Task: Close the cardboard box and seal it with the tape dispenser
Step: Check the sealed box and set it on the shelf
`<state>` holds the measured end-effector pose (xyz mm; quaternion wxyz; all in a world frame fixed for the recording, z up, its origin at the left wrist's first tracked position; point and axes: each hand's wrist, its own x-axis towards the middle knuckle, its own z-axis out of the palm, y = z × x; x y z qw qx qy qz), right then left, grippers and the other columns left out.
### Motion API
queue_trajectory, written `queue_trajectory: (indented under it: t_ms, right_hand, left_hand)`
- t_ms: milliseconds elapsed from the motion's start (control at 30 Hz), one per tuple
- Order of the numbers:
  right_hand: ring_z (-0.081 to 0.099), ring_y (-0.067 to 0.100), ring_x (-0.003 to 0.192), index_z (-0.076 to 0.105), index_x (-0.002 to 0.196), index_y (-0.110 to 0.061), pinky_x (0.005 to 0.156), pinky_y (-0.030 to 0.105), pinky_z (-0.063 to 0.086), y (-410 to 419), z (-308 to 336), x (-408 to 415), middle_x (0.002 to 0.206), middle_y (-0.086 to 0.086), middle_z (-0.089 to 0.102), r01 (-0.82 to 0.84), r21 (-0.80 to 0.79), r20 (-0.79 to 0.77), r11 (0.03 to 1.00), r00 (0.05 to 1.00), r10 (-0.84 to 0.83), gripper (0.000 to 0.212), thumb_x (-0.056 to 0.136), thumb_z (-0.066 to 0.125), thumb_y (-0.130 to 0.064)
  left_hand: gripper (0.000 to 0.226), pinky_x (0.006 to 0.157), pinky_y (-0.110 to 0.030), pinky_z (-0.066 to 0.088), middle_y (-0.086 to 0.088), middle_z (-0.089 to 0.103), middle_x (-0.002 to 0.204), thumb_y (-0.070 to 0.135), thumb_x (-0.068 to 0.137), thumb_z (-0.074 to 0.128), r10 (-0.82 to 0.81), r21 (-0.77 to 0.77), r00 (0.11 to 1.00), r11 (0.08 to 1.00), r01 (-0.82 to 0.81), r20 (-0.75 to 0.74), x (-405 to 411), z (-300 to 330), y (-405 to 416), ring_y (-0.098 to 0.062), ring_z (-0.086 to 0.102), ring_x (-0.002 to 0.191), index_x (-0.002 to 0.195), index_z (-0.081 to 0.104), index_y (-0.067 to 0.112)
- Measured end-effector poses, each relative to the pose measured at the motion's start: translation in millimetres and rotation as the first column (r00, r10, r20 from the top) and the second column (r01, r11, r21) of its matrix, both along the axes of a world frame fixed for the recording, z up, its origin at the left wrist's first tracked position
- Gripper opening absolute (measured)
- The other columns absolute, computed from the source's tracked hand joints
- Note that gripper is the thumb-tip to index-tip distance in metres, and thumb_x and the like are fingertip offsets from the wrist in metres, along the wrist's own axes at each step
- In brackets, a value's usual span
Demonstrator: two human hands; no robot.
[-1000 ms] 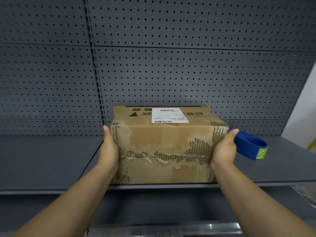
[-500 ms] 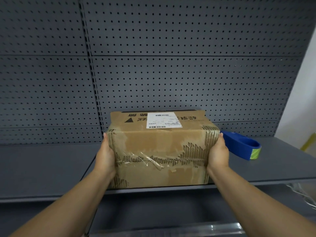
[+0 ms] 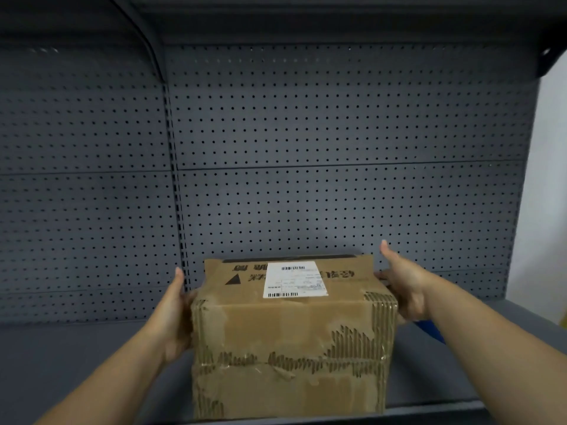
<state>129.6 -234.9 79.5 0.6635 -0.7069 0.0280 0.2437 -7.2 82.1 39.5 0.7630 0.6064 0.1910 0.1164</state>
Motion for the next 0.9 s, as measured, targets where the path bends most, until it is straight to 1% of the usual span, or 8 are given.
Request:
queue_trajectory:
  t_ms: [133,267,433,567,667,733,800,900]
  right_hand:
    - [0.063,0.032,0.088,0.059,0.112,-0.008,0.089,0.051,0.050,12,13,-10,0.091,0.014,0.068,0.008,-0.179,0.224,0.984,0.974,0.032,0.064,0.084,0.045,-0.064]
    - [0.066,0.022,0.087,0.052,0.127,-0.023,0.072,0.037,0.055,9,15,-22,0.104,0.002,0.067,-0.018,-0.157,0.470,0.987,0.878,0.091,0.040,0.093,0.049,-0.042]
    - [0.060,0.013,0.103,0.024,0.144,-0.040,0.095,0.043,0.047,14,-8,-23,0.109,-0.019,0.056,-0.122,-0.103,0.581,0.987,0.798,0.159,0.075,0.086,0.064,-0.014]
    - [0.058,0.014,0.101,0.023,0.142,-0.039,0.080,0.035,0.051,28,-30,-27,0.114,-0.010,0.055,-0.150,-0.082,0.526,0.985,0.833,0.171,0.090,0.077,0.063,0.010]
    - [0.058,0.024,0.103,0.037,0.133,-0.026,0.081,0.040,0.050,39,-47,-27,0.117,0.004,0.057,-0.109,0.133,0.375,0.985,0.925,0.052,0.077,0.068,0.078,-0.020]
    - [0.059,0.024,0.097,0.045,0.119,-0.020,0.076,0.040,0.049,44,-52,-28,0.110,0.007,0.060,-0.053,0.206,0.289,0.977,0.957,-0.008,0.065,0.066,0.069,-0.049]
    - [0.055,0.021,0.088,0.046,0.103,-0.021,0.078,0.041,0.044,49,-54,-26,0.097,0.004,0.057,0.019,0.234,0.236,0.972,0.969,-0.076,0.050,0.074,0.054,-0.061]
    - [0.054,0.025,0.095,0.046,0.109,-0.027,0.086,0.047,0.044,54,-59,-22,0.098,0.003,0.058,0.084,0.223,0.220,0.971,0.966,-0.134,0.066,0.067,0.044,-0.078]
  left_hand:
    - [0.074,0.081,-0.042,0.048,-0.019,0.070,0.102,0.069,0.083,0.035,-0.079,0.112,0.995,0.990,0.085,-0.058,-7,27,2,-0.035,0.064,0.097,0.110,0.064,0.006]
    - [0.067,0.087,-0.045,0.047,-0.022,0.066,0.108,0.065,0.085,0.039,-0.025,0.222,0.999,0.974,0.033,-0.038,-16,38,13,-0.038,0.061,0.103,0.110,0.064,0.008]
    - [0.057,0.083,-0.048,0.047,-0.013,0.066,0.100,0.062,0.088,0.033,0.125,0.278,0.986,0.948,-0.152,0.114,-17,42,13,-0.032,0.059,0.094,0.109,0.062,0.018]
    - [0.063,0.065,-0.034,0.045,-0.007,0.073,0.078,0.059,0.093,0.022,0.157,0.195,0.960,0.959,-0.204,0.233,-17,30,0,-0.024,0.063,0.086,0.099,0.066,0.015]
    - [0.074,0.065,-0.036,0.047,-0.013,0.072,0.073,0.061,0.092,0.017,0.214,0.077,0.944,0.968,-0.240,0.251,-11,7,-7,-0.030,0.069,0.077,0.088,0.068,0.007]
    - [0.077,0.065,-0.037,0.048,-0.018,0.072,0.076,0.063,0.091,0.017,0.267,-0.002,0.935,0.962,-0.274,0.233,-6,-11,-6,-0.030,0.070,0.071,0.088,0.067,0.004]
    - [0.078,0.072,-0.043,0.051,-0.021,0.071,0.088,0.067,0.089,0.017,0.337,-0.056,0.921,0.942,-0.332,0.198,0,-30,-3,-0.034,0.068,0.083,0.100,0.064,0.006]
    - [0.077,0.085,-0.053,0.049,-0.019,0.068,0.099,0.075,0.082,0.020,0.433,-0.098,0.880,0.901,-0.422,0.195,5,-48,-1,-0.034,0.064,0.094,0.109,0.060,0.015]
